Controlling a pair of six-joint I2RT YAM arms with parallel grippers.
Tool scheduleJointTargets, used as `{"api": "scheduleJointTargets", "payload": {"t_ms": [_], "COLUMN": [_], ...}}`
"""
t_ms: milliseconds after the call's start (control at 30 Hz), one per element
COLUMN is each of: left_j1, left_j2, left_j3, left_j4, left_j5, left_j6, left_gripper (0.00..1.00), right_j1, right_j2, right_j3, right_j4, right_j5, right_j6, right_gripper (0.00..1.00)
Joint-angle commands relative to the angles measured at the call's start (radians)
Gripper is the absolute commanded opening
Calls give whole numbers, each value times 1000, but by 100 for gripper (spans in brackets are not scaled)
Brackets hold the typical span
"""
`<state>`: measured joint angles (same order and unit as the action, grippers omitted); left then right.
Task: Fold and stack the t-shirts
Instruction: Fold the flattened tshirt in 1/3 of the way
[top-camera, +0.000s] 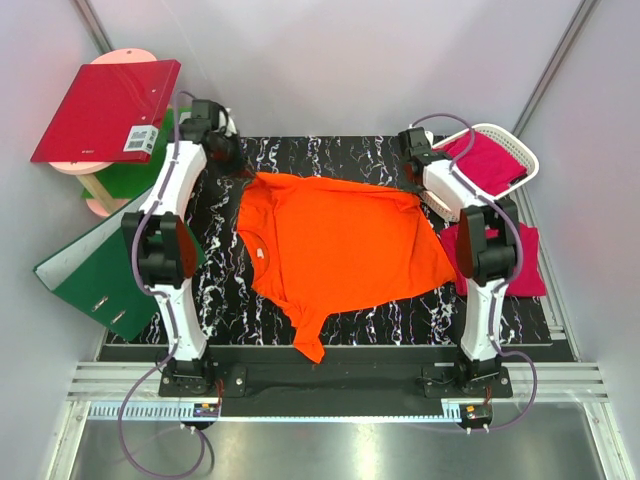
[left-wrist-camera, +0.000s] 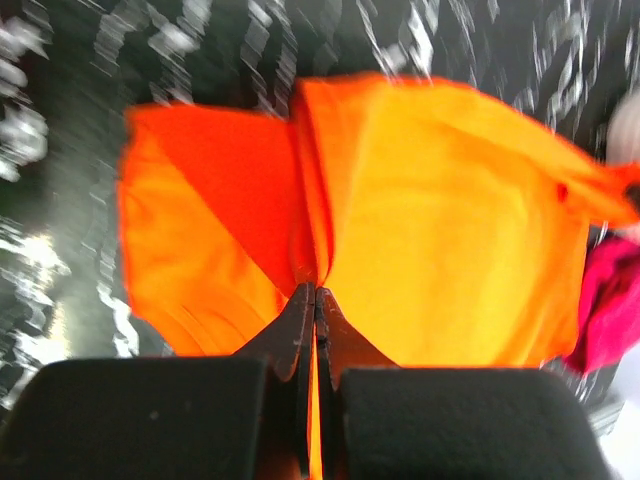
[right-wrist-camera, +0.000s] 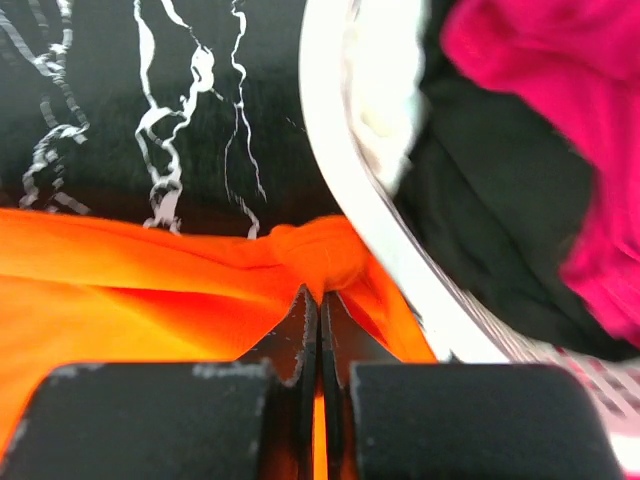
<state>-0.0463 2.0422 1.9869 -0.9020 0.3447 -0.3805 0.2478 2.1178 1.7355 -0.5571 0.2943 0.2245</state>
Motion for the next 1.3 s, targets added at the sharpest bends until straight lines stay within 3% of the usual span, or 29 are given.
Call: {"api": "scheduleJointTargets", "payload": {"t_ms": [0, 300, 467, 1033, 1233, 1267], "left_j1": [-76, -83, -70, -46, -46, -46], "left_j2": [-137, -260, -310, -327, -333, -335], "left_j3": [-83, -325, -442, -635, -677, -683], "left_j4": [-25, -63, -80, -118, -143, -141], "left_j5": [-26, -130, -188, -204, -225, -216], "left_j6": [46, 20, -24, -81, -89, -89], "left_gripper": [0, 0, 0, 0, 0, 9], "right_j1": [-2, -2, -4, -4, -2, -2], "right_j2": [-169, -225, -222, -79, 19, 30], "right_j3": [-37, -105, -120, -54, 9, 15], "right_j4": [26, -61, -165, -447, -561, -566], "right_j5": [-14, -118, -93, -37, -32, -34], "right_j6": [-4, 19, 22, 67, 75, 78], "right_gripper": [0, 0, 0, 0, 10, 13]}}
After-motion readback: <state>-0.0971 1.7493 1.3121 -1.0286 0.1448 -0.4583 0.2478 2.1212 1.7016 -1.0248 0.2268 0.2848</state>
